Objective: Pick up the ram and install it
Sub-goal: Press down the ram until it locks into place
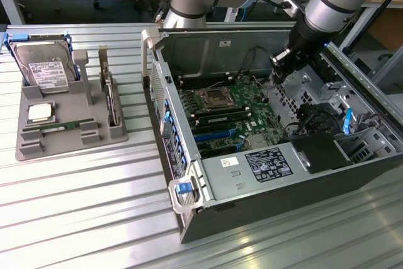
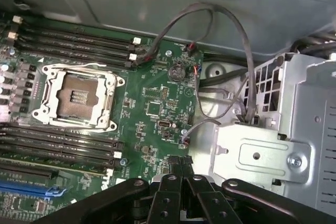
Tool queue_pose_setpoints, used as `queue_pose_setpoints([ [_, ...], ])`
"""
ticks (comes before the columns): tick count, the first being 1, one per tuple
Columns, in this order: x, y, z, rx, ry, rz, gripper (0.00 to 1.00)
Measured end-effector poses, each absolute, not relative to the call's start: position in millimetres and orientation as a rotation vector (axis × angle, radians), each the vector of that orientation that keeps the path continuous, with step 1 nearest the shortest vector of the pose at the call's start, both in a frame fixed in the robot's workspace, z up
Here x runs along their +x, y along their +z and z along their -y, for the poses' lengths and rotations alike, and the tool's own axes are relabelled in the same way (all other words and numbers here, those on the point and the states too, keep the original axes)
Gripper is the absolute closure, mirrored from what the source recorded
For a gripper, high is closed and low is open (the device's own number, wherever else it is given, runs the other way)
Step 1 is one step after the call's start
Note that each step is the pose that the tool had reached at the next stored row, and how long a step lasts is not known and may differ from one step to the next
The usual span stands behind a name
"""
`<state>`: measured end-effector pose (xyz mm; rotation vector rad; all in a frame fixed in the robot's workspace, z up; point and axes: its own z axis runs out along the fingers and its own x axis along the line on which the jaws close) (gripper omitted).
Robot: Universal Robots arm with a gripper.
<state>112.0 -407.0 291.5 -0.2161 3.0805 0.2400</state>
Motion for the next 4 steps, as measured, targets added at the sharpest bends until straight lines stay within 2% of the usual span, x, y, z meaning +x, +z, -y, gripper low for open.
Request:
queue_pose_setpoints([
  [4,112.0,291.5,407.0,-0.196,0.239,-3.081,0.89],
])
